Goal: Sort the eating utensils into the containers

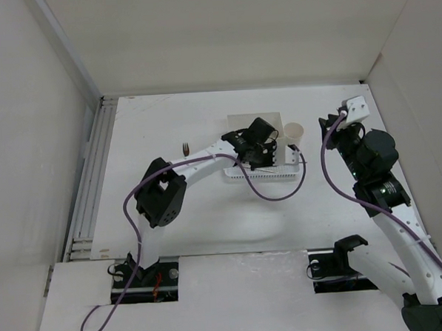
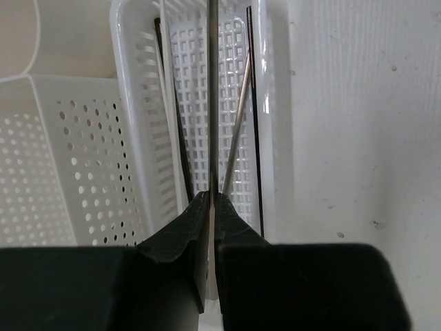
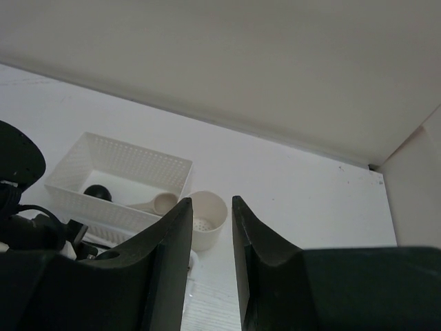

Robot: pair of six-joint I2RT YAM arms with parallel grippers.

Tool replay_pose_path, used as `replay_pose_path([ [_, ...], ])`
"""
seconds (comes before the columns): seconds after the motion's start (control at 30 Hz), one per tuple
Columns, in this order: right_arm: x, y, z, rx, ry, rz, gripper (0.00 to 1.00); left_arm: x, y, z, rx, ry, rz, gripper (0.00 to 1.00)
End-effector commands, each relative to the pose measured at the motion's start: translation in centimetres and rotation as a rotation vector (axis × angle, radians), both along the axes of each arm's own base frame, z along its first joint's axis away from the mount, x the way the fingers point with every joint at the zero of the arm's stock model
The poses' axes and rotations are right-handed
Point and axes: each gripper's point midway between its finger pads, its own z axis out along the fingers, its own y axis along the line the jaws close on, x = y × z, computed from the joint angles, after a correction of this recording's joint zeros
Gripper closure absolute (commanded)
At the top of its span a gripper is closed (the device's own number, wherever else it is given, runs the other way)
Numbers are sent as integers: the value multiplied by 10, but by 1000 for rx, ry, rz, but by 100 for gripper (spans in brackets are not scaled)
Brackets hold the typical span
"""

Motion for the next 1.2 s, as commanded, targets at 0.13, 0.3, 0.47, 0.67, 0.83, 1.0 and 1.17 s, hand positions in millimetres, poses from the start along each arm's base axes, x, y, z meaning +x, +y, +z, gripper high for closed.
replay_pose_path([
  [0.13, -4, -7, 33, -14, -90, -21, 64, -5, 5, -12, 22, 4, -61, 100],
  [0.3, -4, -7, 33, -23, -92, -21, 63, 8, 5, -18, 39, 7, -20, 84],
  [0.47, -5, -7, 37, -21, -101, -22, 61, 13, 12, -27, 62, 12, 7, 46],
  [0.67, -4, -1, 35, -25, -93, 9, 60, 33, -12, 14, -74, -15, 69, 42],
  [0.83, -1, 1, 32, -29, -83, 19, 60, 39, -32, 24, -134, -12, 49, 52],
  [1.0, -1, -1, 36, -35, -94, 9, 60, 38, -39, 12, -121, 17, 8, 55],
  [1.17, -1, -3, 34, -56, -89, -2, 59, 29, -46, -4, -114, 58, -22, 63],
])
